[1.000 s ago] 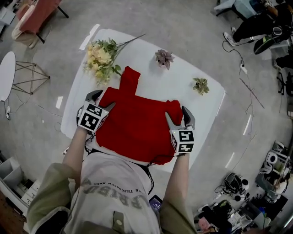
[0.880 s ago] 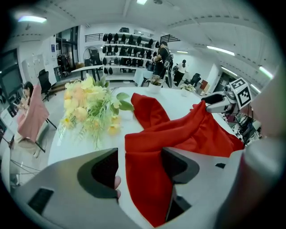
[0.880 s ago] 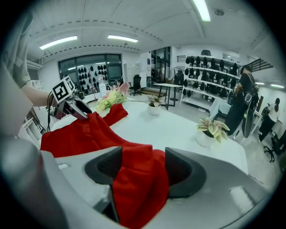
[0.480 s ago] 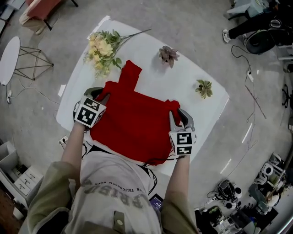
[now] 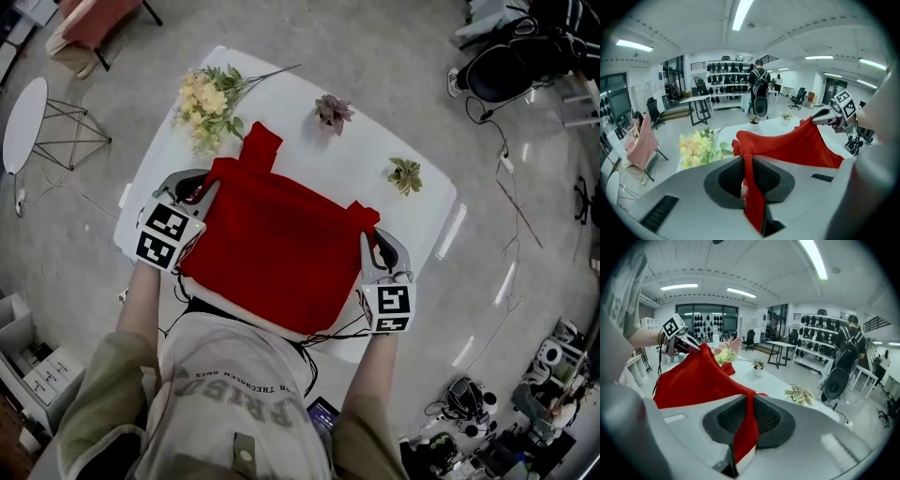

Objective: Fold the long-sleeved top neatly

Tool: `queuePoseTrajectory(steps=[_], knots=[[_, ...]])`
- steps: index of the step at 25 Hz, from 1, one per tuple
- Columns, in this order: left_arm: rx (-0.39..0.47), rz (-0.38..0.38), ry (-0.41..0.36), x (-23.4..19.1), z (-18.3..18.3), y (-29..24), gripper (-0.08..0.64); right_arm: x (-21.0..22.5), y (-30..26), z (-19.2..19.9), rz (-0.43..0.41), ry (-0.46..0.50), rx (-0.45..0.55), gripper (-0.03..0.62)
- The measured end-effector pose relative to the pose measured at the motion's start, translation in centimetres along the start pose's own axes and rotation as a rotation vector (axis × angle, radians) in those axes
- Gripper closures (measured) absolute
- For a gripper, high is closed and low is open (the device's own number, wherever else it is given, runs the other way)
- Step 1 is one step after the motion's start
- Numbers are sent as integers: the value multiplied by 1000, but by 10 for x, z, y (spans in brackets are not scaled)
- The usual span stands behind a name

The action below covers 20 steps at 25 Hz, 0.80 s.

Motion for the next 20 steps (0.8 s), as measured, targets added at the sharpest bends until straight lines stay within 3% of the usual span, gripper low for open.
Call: queuePoseTrajectory(steps=[6, 11, 16, 20], knots=[[131, -16, -70, 12, -59, 6, 518, 34, 31, -24, 59, -61, 122, 546], [263, -27, -156, 17, -119, 25, 518, 67, 67, -67, 122, -97, 268, 546], [453, -21, -209, 22, -165, 80, 518, 73, 122, -111, 192, -69, 421, 546], [587, 9, -272, 30, -173, 143, 518, 45, 173, -137, 212, -50, 540, 546]])
Point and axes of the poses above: the fingertips, and each gripper's own axes: y backward along the fingers, x to its right, z out of its underside, the point moved 7 cm from there along y, backward along the fingers, and after that the axes turned 5 degrees about y, right-handed, at the moved point
